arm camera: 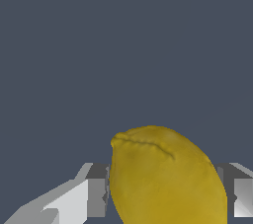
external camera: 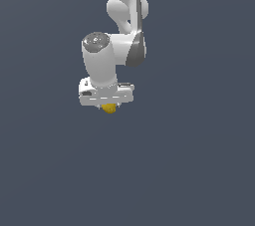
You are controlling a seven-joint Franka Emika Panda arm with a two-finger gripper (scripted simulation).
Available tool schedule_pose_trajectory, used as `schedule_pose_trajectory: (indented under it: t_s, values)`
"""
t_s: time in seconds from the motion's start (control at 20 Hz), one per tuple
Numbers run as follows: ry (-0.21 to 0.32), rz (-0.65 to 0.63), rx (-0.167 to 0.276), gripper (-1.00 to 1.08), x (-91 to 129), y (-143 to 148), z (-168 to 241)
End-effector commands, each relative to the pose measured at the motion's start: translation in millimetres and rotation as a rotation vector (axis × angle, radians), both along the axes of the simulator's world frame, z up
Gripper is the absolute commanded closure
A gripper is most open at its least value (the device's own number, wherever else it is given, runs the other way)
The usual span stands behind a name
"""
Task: Pick up the object and move it to a goal position.
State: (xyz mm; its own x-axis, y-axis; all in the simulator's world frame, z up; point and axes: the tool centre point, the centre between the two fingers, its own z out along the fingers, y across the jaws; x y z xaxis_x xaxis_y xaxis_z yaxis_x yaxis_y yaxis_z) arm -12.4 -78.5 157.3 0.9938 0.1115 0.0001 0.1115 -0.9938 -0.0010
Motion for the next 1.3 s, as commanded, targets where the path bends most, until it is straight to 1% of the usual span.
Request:
schedule_pose_trajectory:
  t_s: [0.0,0.35,0.6,0.9,1.25]
  values:
    - [-0.001,0.0,0.0,1.08,7,-14,25]
    - [-0.001,0.0,0.0,1.08,27,-53,91]
    - [-0.001,0.0,0.0,1.08,39,-76,130]
    - [0.0,0.001,0.0,1.08,52,-98,168]
    - [0.0,0.001,0.0,1.08,65,-119,203]
